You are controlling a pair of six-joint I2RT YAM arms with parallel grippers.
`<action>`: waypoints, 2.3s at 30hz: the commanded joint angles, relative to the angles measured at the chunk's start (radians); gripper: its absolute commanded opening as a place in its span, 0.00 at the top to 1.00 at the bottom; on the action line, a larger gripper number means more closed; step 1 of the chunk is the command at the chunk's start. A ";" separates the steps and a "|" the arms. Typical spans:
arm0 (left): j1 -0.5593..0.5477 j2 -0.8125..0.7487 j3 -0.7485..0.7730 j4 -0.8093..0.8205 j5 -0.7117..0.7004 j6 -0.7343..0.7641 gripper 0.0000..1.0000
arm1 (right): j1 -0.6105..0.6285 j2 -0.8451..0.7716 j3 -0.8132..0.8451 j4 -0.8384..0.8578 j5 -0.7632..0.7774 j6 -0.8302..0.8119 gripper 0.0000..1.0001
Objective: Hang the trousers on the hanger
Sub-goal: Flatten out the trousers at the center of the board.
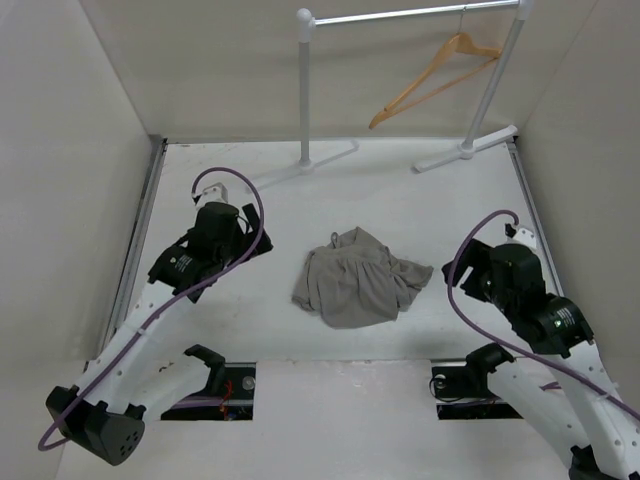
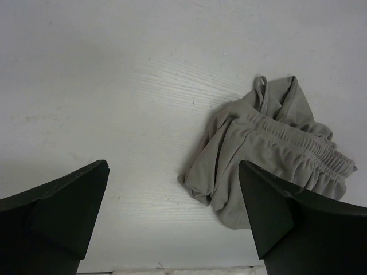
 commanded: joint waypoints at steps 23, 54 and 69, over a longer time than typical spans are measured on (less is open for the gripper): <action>0.120 -0.254 -0.264 0.323 0.157 -0.072 0.21 | 0.333 0.457 0.200 0.299 -0.152 -0.118 0.21; 0.473 -0.361 -0.396 0.057 0.059 -0.235 0.33 | 0.571 1.059 1.761 0.198 0.016 -0.172 0.94; -0.091 0.070 -0.315 0.415 0.103 -0.230 0.21 | -0.213 0.141 0.177 0.366 0.143 0.107 0.97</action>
